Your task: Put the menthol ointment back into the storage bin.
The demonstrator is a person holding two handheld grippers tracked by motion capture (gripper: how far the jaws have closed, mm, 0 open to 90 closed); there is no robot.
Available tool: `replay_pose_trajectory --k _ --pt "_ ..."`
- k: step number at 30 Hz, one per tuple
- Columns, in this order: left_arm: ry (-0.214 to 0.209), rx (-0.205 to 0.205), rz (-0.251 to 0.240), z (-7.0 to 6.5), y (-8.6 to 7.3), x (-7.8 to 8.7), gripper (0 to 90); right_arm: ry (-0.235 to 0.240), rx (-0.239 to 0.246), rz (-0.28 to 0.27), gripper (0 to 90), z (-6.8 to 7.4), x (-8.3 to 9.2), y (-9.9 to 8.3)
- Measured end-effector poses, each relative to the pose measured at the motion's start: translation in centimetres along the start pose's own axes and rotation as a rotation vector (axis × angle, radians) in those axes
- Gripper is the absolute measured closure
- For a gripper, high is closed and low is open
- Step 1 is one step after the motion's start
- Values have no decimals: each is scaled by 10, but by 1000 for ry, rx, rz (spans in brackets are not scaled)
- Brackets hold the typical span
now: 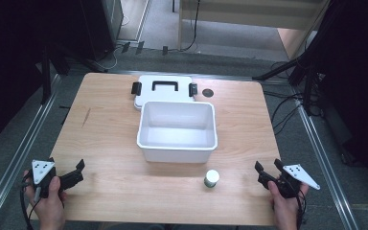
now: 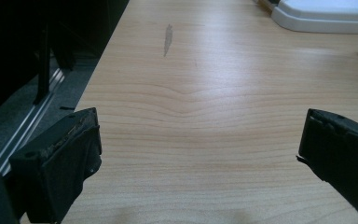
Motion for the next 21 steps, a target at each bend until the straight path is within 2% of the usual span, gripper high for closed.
replay_pose_trajectory --k 4,5,7,8,11,12,13,15,16,17,19,20,21 --pt "8 -12 -7 -1 0 0 0 18 37 28 235 6 3 3" --pt "14 -27 -14 -2 1 0 0 44 48 61 236 12 5 8" --pt "14 -34 -20 -3 1 0 0 55 60 72 242 14 7 10" --pt "14 -43 -25 -4 1 0 0 83 89 104 253 20 10 15" --pt "15 -44 -28 -4 1 1 0 101 132 155 264 26 12 19" --pt "16 -42 -29 -4 1 1 0 119 186 227 263 32 12 20" --pt "17 -40 -30 -4 1 1 0 119 186 227 263 32 12 20" --pt "18 -37 -35 -4 2 1 0 127 250 305 263 39 12 21" --pt "18 -37 -37 -4 2 1 0 132 299 393 249 44 10 20" --pt "18 -40 -39 -4 2 1 0 132 299 393 249 44 10 20" --pt "17 -39 -45 -4 2 2 0 132 349 441 232 50 8 23" --pt "13 -42 -45 -4 2 2 0 134 362 470 206 53 6 24" --pt "5 -43 -51 -5 2 3 0 153 391 537 197 58 4 25"
Point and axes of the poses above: each handheld gripper's, and its own axes: x roughly backward along the jaws, y roughly out of its top, z roughly to its left, the point moved 7 cm from there along -x, roughly forward along the jaws, and after that the axes turned 4 degrees about -y, right-handed, at the moved point
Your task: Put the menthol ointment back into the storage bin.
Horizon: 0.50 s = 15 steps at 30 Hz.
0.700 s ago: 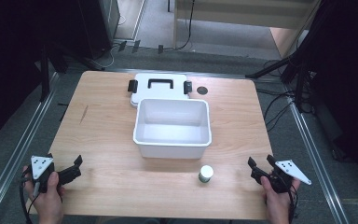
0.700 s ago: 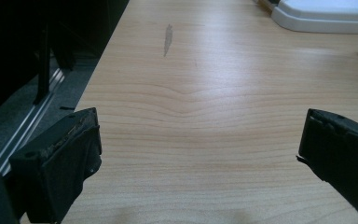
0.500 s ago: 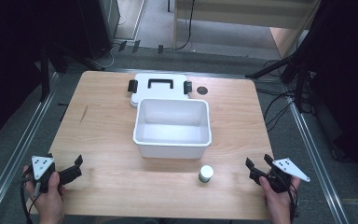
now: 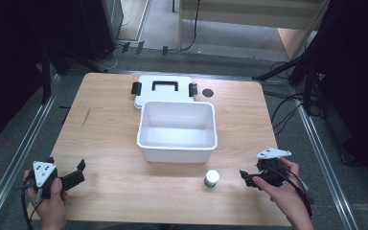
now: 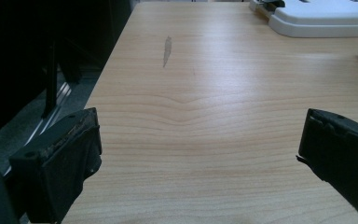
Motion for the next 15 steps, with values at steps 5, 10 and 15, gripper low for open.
replay_pose_trajectory --k 5,10,15 --pt "-3 -4 -7 0 0 1 0 19 71 145 195 9 -2 7" --pt "-8 -8 -11 -1 0 2 0 27 166 279 258 23 1 17" --pt "-13 5 -15 -1 0 2 0 33 242 329 273 34 4 28"
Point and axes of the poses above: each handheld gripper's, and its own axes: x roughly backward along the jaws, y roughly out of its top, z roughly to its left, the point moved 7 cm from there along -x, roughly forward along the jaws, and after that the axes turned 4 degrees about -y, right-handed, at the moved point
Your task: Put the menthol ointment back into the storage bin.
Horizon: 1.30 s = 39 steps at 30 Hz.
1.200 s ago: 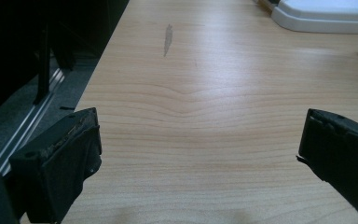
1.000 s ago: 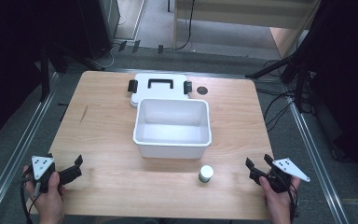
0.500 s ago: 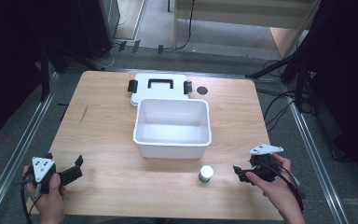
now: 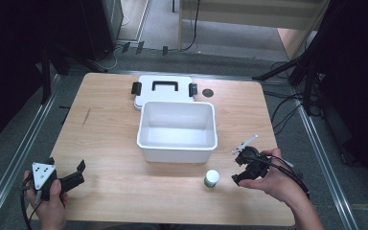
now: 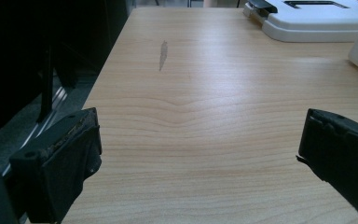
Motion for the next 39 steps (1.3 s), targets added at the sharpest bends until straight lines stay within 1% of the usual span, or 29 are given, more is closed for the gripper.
replay_pose_trajectory --k 1,4,6,8,11,12,13,14,15,16,18,22,24,26,29,34,37,39 --pt "-2 4 -1 0 0 0 0 0 10 9 297 2 1 2" --pt "-6 15 1 1 0 0 0 5 56 46 304 11 3 8" --pt "-8 18 1 1 0 0 0 25 68 76 290 19 3 11" --pt "-8 19 4 1 0 0 0 45 78 93 290 27 3 15" --pt "-9 23 7 2 0 0 0 55 103 87 302 36 2 22" --pt "-10 24 5 2 0 0 0 61 123 89 352 41 2 26" --pt "-9 25 4 2 0 0 0 61 123 89 352 41 2 26" --pt "-10 27 4 2 0 0 0 71 128 92 371 45 2 28" --pt "-10 28 4 2 0 0 0 91 159 97 386 51 0 31" --pt "-10 27 4 2 0 0 0 91 159 97 386 51 0 31" --pt "-9 29 5 2 0 0 0 95 180 102 406 58 -4 35" --pt "-6 31 6 3 0 0 0 90 181 102 431 61 -7 40" --pt "-4 31 6 3 0 0 0 102 178 97 447 64 -9 42" --pt "-5 32 9 3 0 -1 0 107 180 103 468 66 -11 44" --pt "-5 33 9 3 0 -1 0 102 175 109 486 67 -15 46" --pt "-11 53 8 4 0 -1 0 99 185 119 501 69 -21 47" --pt "-11 54 9 4 0 -1 0 86 189 128 512 70 -24 47" --pt "-10 51 10 4 0 -1 0 86 197 129 516 70 -23 47"
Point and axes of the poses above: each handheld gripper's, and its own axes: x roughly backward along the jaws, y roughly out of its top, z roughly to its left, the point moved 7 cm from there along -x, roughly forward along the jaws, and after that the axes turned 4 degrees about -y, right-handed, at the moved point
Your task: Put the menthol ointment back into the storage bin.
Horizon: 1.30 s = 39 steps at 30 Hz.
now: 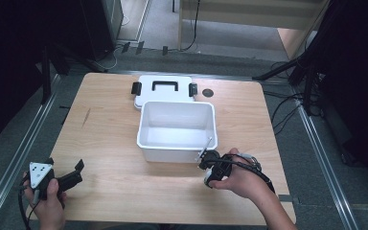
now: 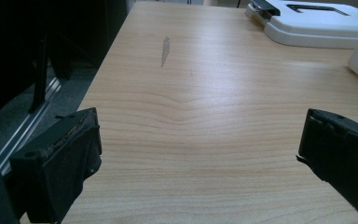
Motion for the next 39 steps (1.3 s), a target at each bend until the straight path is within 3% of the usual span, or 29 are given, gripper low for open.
replay_pose_trajectory --k 4,11,22,30,39 --pt "-1 0 0 0 0 0 0 27 -12 0 519 -1 2 -2" --pt "1 -3 -1 0 0 0 0 27 -27 -9 520 -15 18 -11" --pt "1 -7 0 0 0 0 0 12 -69 -13 520 -55 48 -22" --pt "-4 -4 2 0 0 0 0 15 -97 -26 520 -83 71 -14" --pt "-10 1 4 0 0 0 0 -4 -98 -37 519 -98 98 0"
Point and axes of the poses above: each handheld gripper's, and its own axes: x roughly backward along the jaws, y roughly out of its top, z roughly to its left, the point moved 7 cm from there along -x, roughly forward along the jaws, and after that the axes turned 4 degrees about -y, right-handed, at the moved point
